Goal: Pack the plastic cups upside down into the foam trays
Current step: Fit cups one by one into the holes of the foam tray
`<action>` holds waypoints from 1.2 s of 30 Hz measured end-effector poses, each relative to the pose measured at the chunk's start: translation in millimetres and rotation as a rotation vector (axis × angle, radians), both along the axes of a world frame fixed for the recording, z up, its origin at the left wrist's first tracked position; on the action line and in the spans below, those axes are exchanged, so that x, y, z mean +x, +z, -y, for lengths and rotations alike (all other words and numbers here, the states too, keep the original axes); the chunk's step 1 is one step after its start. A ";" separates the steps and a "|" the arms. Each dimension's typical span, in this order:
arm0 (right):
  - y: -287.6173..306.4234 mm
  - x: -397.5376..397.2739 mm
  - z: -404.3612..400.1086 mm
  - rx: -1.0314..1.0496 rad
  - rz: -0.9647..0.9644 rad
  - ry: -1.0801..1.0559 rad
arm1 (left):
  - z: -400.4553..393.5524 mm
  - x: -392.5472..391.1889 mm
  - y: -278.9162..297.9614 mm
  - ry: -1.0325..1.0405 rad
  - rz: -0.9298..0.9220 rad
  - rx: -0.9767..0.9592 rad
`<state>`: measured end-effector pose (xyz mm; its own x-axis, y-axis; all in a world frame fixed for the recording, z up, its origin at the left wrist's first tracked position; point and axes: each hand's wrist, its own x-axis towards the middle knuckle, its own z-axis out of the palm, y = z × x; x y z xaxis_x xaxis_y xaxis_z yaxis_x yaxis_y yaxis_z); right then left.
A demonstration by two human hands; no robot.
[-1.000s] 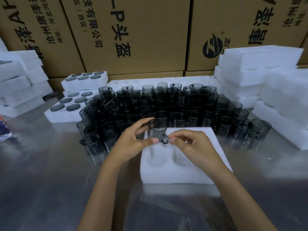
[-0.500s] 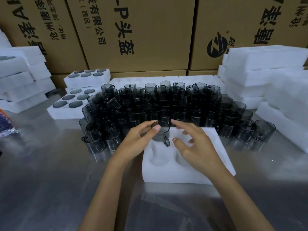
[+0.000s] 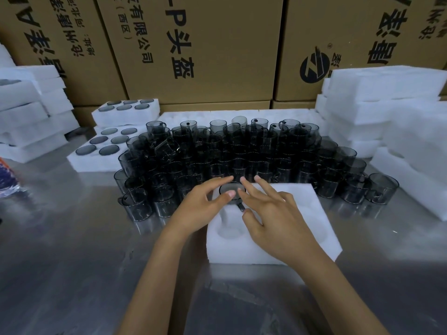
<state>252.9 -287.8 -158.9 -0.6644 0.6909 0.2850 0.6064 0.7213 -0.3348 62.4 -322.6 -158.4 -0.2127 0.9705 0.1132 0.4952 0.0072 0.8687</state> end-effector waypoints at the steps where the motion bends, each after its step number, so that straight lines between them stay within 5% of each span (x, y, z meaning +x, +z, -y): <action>1: -0.5 -0.1 -0.3 -0.002 0.010 0.003 | -0.3 0.8 -0.3 -0.001 -0.015 -0.018; 15: -0.5 -0.9 -1.4 -0.063 0.011 -0.024 | 2.9 7.9 3.0 0.024 -0.057 -0.080; 21: 1.5 0.9 -2.4 -0.105 -0.087 -0.062 | 14.4 2.0 15.6 0.716 -0.630 0.049; 23: 1.3 1.0 -2.7 -0.116 -0.085 -0.060 | 18.2 -4.4 18.6 0.827 -0.653 -0.008; 28: 1.3 1.8 -0.8 -0.133 -0.091 -0.069 | 26.4 -18.4 16.3 0.788 -0.659 -0.229; 36: 1.5 2.0 -0.8 -0.132 -0.102 -0.078 | 26.2 -20.8 13.7 0.775 -0.719 -0.228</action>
